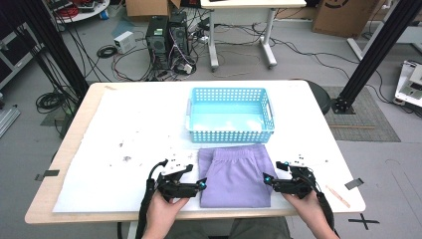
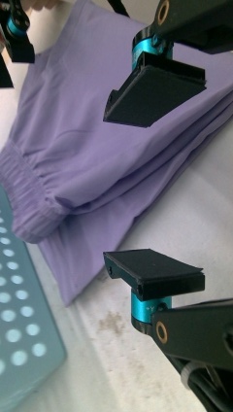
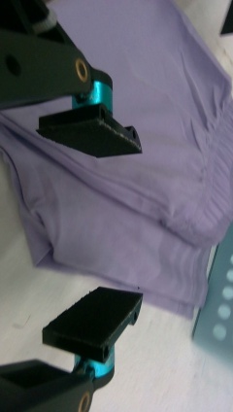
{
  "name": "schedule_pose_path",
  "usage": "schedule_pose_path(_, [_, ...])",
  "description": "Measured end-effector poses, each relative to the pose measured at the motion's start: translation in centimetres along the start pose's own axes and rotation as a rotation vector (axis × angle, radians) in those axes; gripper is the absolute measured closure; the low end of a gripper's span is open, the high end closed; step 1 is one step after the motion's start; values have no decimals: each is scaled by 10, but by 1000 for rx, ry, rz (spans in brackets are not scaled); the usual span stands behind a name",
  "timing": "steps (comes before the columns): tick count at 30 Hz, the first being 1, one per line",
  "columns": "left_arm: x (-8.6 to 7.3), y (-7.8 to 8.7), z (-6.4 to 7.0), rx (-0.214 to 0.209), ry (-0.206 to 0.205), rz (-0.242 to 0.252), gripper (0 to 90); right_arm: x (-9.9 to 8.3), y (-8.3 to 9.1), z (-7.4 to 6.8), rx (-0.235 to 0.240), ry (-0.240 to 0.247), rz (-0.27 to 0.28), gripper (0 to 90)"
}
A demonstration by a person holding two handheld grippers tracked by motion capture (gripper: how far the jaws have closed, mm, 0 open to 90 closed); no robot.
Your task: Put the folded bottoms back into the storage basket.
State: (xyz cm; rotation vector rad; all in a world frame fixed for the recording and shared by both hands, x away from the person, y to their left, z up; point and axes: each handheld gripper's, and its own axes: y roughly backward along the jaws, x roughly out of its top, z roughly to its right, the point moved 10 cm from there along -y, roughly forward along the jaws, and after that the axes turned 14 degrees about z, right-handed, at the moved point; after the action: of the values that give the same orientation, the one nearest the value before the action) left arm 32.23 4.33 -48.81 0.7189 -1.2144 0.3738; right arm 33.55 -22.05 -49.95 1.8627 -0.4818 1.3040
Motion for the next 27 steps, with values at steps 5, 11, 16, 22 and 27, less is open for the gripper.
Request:
schedule_pose_path(5, [-1, -4, 6, 3, 23, -5, 300, -3, 2, 4, -46, -77, -16, 219])
schedule_pose_path(11, [-6, -14, 15, 19, -10, -51, 300, -3, -4, -9, -34, -66, -31, 219])
schedule_pose_path(16, [-16, -16, 2, 82, -17, -122, 311, -12, -10, -8, -77, -48, -95, 212])
schedule_pose_path(22, [-21, -17, 0, 94, -2, -147, 310, -17, -11, -3, -110, -72, -127, 209])
schedule_pose_path(27, [-19, -21, 1, 79, 63, -132, 308, -17, -13, -7, -115, -67, -135, 203])
